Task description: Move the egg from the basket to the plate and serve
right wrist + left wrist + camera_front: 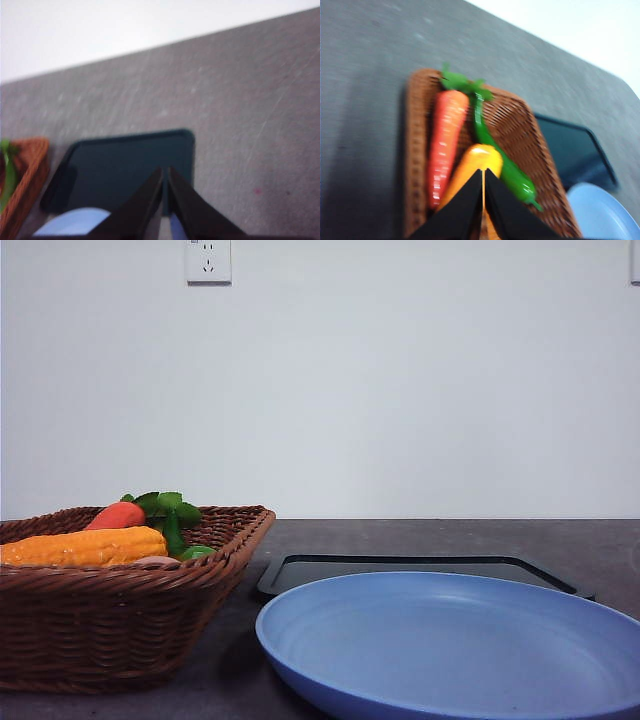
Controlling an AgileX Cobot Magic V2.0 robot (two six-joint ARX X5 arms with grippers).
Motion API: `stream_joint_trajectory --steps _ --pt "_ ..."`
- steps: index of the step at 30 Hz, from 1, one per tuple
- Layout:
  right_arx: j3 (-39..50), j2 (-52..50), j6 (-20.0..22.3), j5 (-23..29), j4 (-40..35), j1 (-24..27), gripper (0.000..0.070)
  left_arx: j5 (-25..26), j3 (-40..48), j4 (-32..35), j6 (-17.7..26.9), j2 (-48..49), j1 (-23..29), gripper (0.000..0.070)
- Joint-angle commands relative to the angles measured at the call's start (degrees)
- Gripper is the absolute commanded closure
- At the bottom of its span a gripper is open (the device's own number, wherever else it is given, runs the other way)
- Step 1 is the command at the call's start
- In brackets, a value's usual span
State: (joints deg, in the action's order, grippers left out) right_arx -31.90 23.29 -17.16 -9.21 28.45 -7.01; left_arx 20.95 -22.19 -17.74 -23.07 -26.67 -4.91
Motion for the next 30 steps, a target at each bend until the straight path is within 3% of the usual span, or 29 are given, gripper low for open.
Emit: stream_joint_trajectory --steps 1,6,11,15,17,21,23,30 --pt "-2.39 3.49 2.96 -2.12 1.57 -0.02 0.0700 3.93 -2.12 0.29 3.20 -3.76 -0.11 0.0700" --pt "-6.29 13.35 5.49 -10.48 8.03 -0.02 0.0700 14.27 -8.01 -4.75 6.56 -14.59 -1.46 0.0700" --pt "-6.54 21.93 7.81 -17.67 13.54 -0.02 0.0700 21.19 -12.32 -10.68 10.08 -22.99 -3.89 0.0700" --pt "-6.45 28.10 8.27 -17.96 15.05 -0.06 0.0690 21.71 -13.01 -11.00 10.20 -26.29 -5.77 0.0690" --pt "-6.41 30.77 8.26 -17.97 14.73 -0.33 0.0631 21.70 -13.01 -10.99 10.20 -26.93 -6.52 0.0656" --pt "-6.40 36.62 8.24 -17.95 13.92 -2.21 0.0469 21.64 -13.01 -10.89 10.17 -27.24 -7.53 0.0473" --pt "-6.35 39.52 8.28 -17.95 13.06 -3.48 0.0458 21.61 -13.01 -10.78 10.14 -27.24 -7.69 0.0410" --pt "-6.34 49.36 7.63 -17.81 6.18 -8.19 0.0459 21.46 -13.01 -10.46 10.16 -27.24 -7.82 0.0404"
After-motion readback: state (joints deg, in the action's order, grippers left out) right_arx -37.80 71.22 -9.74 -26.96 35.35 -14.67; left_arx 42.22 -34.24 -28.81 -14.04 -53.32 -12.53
